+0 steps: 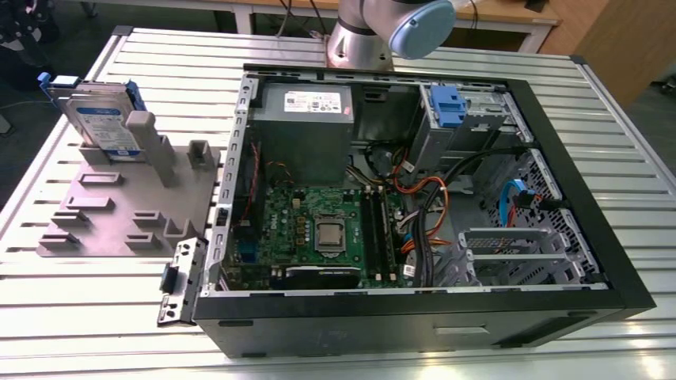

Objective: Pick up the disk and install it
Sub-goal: 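Pick up the disk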

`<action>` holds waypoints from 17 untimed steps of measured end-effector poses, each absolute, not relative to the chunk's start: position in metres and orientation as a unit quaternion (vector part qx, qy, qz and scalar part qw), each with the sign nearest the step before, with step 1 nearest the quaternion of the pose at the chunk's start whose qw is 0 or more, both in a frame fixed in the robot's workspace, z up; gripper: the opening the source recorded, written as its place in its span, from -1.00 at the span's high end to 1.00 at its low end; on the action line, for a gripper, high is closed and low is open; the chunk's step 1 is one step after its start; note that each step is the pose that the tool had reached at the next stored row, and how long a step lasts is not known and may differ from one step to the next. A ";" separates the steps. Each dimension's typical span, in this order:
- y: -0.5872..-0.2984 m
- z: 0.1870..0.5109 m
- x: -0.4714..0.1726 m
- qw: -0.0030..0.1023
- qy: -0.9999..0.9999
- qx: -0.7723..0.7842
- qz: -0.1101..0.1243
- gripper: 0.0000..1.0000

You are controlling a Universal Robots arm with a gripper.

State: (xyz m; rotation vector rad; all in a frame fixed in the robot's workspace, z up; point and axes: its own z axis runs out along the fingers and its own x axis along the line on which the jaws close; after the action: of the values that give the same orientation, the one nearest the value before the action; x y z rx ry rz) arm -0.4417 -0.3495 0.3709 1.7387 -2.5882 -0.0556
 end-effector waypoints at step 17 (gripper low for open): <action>-0.350 0.371 -0.442 0.012 -0.819 0.573 -0.018 0.79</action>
State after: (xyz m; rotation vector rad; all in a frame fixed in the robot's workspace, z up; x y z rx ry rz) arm -0.4417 -0.3495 0.3708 1.7866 -2.5546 -0.0549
